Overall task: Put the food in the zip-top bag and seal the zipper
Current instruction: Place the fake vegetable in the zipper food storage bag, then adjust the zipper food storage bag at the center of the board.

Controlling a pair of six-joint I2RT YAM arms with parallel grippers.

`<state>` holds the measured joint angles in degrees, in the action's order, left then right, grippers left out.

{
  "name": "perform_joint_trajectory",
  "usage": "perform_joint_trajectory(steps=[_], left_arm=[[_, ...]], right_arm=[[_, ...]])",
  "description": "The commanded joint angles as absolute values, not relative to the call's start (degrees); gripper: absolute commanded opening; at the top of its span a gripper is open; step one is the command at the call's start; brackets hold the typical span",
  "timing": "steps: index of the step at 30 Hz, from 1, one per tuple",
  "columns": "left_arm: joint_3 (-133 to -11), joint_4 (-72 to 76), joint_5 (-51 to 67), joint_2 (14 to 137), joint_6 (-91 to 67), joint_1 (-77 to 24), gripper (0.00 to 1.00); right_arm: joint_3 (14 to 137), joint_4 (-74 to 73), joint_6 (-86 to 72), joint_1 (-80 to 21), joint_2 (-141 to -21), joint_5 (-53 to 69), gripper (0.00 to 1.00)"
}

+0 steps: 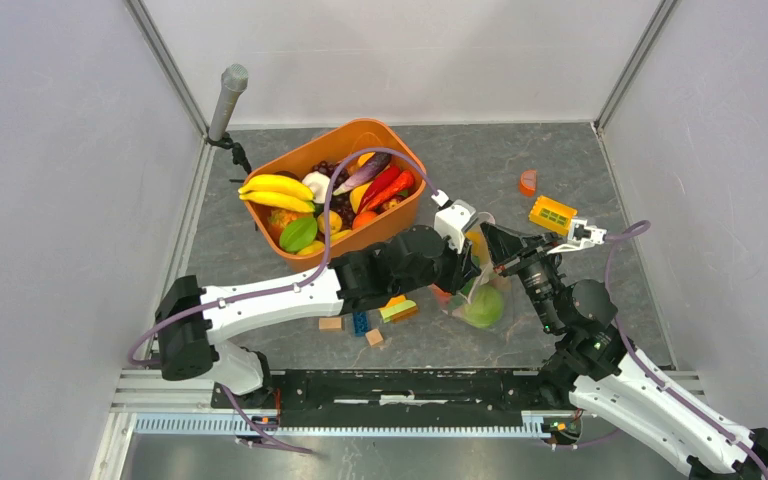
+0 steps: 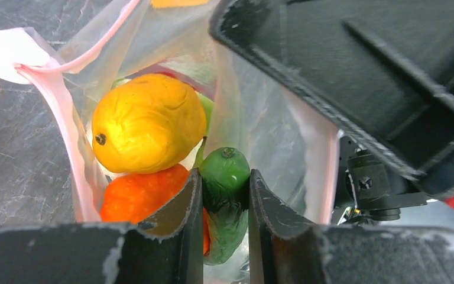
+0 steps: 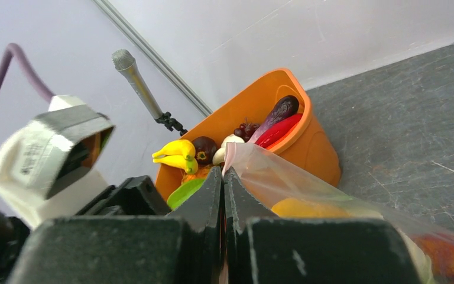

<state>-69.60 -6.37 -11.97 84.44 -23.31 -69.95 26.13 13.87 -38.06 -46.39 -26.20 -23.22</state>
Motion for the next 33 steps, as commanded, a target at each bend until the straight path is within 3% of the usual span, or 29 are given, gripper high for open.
perform_joint_trajectory(steps=[1, 3, 10, 13, 20, 27, 33], left_arm=[[-71.7, -9.4, -3.7, 87.8, -24.3, -68.0, 0.14], [-72.7, -10.6, -2.1, 89.0, -24.1, -67.7, 0.20], [-72.1, -9.3, -2.0, 83.9, -23.0, -67.6, 0.72], [-71.8, -7.6, -0.3, 79.6, -21.8, -67.5, 0.85], [-68.5, -7.7, -1.7, 70.8, -19.9, -67.5, 0.94], [-59.2, -13.4, -20.9, 65.0, -24.9, -67.6, 0.96], [-58.4, -15.3, -15.8, 67.2, -23.7, -64.9, 0.94]], right_arm=[[27.6, 17.2, -37.3, -46.5, -25.4, -24.1, 0.05], [27.7, 16.8, -37.3, -46.5, -25.3, -24.2, 0.05], [27.6, 16.1, -36.8, -46.5, -24.7, -25.2, 0.05], [27.6, 16.0, -36.6, -46.5, -24.9, -25.7, 0.05], [27.4, 16.0, -36.6, -46.5, -25.6, -25.6, 0.05], [26.8, 16.8, -36.7, -46.4, -25.7, -25.5, 0.05], [27.2, 16.5, -36.3, -46.5, -27.0, -24.5, 0.05]])
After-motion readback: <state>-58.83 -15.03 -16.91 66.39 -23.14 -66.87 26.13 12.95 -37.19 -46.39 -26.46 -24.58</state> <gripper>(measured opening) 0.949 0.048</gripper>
